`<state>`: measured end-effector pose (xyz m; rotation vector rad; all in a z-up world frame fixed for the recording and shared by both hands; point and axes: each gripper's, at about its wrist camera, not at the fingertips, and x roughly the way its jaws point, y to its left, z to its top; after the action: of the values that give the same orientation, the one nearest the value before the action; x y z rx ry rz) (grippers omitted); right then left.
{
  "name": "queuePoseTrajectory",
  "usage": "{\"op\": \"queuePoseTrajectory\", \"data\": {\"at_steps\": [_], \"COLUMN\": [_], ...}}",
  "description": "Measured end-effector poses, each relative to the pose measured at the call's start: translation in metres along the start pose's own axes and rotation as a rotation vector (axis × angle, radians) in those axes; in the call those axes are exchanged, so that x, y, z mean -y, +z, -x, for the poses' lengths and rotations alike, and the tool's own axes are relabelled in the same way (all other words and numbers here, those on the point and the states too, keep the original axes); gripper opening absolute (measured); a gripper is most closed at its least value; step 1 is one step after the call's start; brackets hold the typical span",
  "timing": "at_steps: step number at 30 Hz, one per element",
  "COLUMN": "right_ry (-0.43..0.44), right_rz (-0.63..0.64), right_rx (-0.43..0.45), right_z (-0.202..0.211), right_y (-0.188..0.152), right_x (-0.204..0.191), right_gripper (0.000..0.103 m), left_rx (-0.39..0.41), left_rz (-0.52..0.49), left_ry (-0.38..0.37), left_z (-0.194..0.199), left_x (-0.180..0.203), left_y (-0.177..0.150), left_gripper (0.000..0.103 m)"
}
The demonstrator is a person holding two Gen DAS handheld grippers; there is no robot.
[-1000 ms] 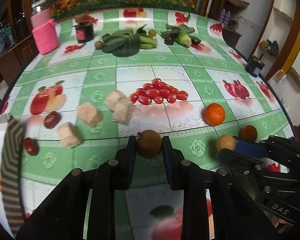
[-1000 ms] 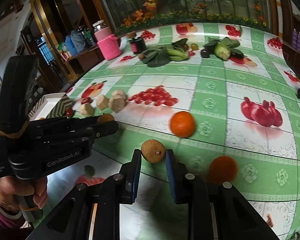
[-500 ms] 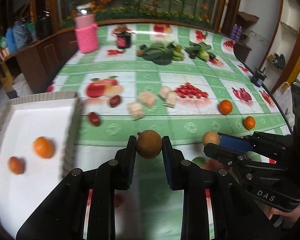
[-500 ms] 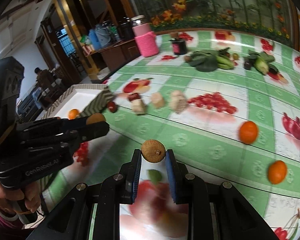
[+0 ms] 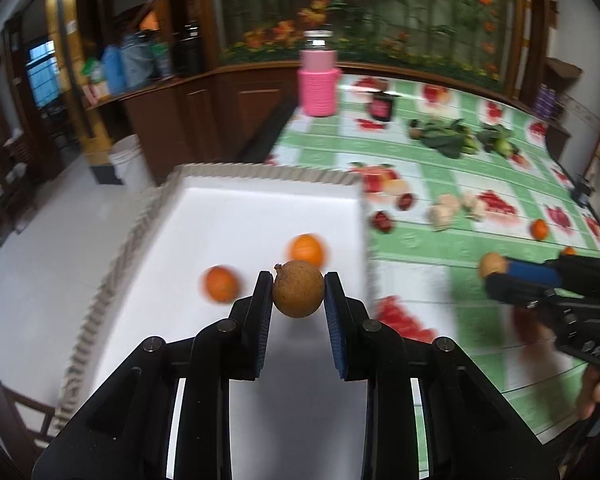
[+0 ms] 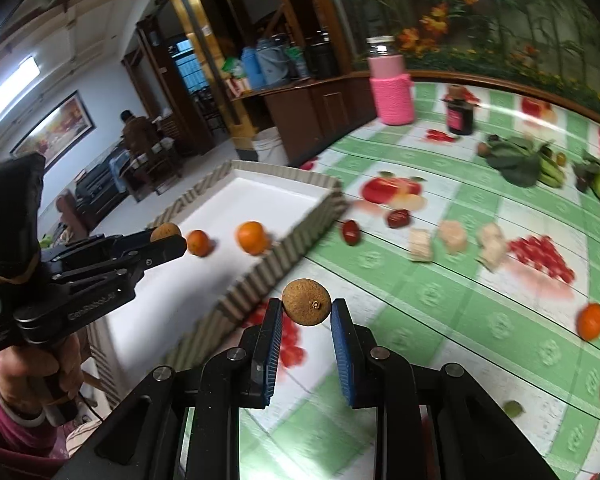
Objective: Organize fruits
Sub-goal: 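Carry the kiwi and brown fruit into the white tray and release both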
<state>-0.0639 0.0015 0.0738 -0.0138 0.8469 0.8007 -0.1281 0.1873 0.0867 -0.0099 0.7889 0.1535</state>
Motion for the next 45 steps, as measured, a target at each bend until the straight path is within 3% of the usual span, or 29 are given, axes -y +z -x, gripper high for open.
{"op": "queuePoseTrajectory", "data": {"at_steps": [6, 13, 45], "right_ry": [0.055, 0.080, 0.071], "right_rz": [0.042, 0.117, 0.188], "right_rx": [-0.019, -0.050, -0.161], "right_z": [-0.020, -0.042, -0.104], "right_y": [0.009, 0.021, 0.033], "right_x": [-0.033, -0.066, -0.087], "right_gripper": [0.024, 0.024, 0.024], "left_rx": [0.007, 0.011, -0.069], "left_rz": [0.024, 0.039, 0.112], "left_ry": [0.080, 0.123, 0.116], "left_z": [0.002, 0.001, -0.034], "left_x": [-0.032, -0.053, -0.089], "left_y": [-0.012, -0.020, -0.036], "left_gripper": [0.025, 0.025, 0.025]}}
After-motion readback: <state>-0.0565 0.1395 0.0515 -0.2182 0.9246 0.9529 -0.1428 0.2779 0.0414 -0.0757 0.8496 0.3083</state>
